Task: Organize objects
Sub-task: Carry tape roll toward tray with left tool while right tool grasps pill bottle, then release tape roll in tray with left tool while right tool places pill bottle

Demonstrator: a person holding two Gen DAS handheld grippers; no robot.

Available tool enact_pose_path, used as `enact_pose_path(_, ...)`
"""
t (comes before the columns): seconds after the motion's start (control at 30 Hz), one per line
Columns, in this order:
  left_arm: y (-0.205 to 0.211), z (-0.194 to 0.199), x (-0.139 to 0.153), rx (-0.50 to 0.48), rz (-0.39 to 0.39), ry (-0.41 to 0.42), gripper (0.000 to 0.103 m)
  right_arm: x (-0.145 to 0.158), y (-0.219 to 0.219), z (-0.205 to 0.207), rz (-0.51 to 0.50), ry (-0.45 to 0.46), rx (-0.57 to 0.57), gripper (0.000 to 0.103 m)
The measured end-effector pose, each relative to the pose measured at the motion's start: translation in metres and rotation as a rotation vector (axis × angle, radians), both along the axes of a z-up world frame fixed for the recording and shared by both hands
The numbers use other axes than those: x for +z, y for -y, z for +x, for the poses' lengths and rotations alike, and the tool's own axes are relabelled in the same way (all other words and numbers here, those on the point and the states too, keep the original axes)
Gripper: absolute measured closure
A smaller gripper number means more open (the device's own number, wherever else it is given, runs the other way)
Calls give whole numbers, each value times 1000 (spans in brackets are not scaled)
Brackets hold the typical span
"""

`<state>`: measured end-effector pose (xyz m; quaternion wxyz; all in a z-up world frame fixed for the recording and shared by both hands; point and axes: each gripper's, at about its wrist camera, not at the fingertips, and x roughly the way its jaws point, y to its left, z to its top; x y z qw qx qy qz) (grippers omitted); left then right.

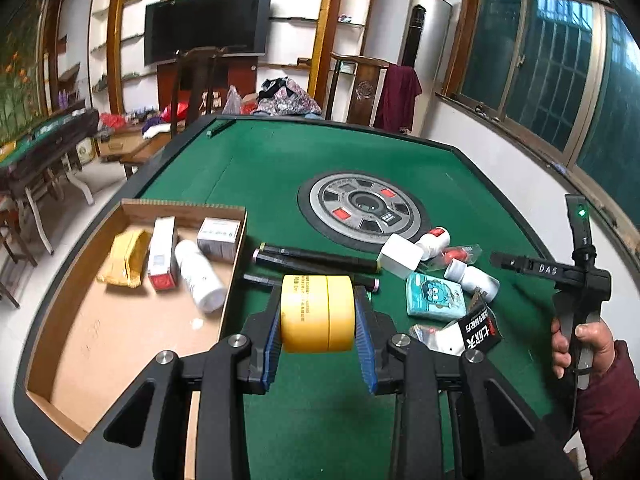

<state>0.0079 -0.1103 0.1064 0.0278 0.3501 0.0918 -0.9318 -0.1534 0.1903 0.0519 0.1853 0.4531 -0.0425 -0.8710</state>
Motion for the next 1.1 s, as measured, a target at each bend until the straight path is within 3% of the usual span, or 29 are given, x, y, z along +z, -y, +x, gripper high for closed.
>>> enact_pose_path(0.13,10,6,-10,29,30,20,72,-5,32,1,138,-11,117,10)
enact_pose_path(0.27,15,14,-13,54,21,31,72,-18,62,-2,247,-1,206,37)
enact_pose_path(0.37,18,22,-12,58,19,15,72,-28,74,-8,314,28,218,66)
enact_pose_path(0.4,18,23,-12,59,14,11,72,-30,76,-9,318,27,214,66)
enact_pose_path(0.5,23,20,-15,80,28,23,72,-31,71,-12,267,48,185,66)
enact_pose_path(0.63,35,28,-12,109,54,2,72,-23,48,-14,115,90,118,66)
enact_pose_path(0.83,76,41,-12,188,101,13,72,11,35,-4,-94,110,116,66)
enact_pose_path(0.9,90,45,-9,210,103,13,72,26,45,-1,-132,100,141,66)
enact_pose_path(1.1,133,34,-15,288,-7,101,72,46,123,13,-224,140,291,65)
